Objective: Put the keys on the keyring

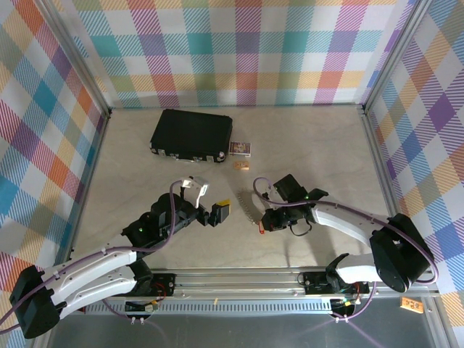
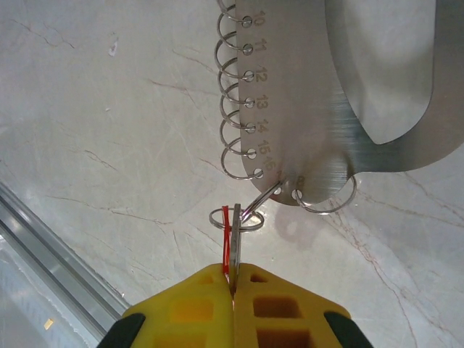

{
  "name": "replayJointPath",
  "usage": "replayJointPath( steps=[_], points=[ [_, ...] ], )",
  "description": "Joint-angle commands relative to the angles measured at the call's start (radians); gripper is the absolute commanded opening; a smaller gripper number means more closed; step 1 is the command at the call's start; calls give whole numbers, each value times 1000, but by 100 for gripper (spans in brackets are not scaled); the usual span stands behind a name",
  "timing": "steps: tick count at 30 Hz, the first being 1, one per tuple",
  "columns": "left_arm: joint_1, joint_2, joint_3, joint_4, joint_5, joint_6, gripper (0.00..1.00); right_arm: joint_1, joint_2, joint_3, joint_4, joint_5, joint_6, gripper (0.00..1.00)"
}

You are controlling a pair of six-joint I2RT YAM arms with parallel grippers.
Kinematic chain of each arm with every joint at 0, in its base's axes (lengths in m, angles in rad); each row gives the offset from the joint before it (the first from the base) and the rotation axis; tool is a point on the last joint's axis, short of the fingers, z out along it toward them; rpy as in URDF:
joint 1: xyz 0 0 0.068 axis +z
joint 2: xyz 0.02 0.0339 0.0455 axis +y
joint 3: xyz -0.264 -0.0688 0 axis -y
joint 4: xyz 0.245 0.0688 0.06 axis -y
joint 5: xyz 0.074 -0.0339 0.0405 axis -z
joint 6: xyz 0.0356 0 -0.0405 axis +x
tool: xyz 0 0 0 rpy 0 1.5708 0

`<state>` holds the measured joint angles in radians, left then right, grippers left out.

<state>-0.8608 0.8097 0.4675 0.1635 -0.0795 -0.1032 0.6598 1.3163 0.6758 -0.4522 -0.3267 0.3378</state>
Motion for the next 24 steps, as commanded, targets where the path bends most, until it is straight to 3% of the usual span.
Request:
replayJointPath(
  steps=[1, 24],
  points=[
    [5, -22, -15, 18, 12, -16, 100, 11, -11, -22, 34, -21, 26, 0],
    [6, -9, -18, 21, 22, -18, 100, 50, 10, -93, 54, 2, 69, 0]
  ],
)
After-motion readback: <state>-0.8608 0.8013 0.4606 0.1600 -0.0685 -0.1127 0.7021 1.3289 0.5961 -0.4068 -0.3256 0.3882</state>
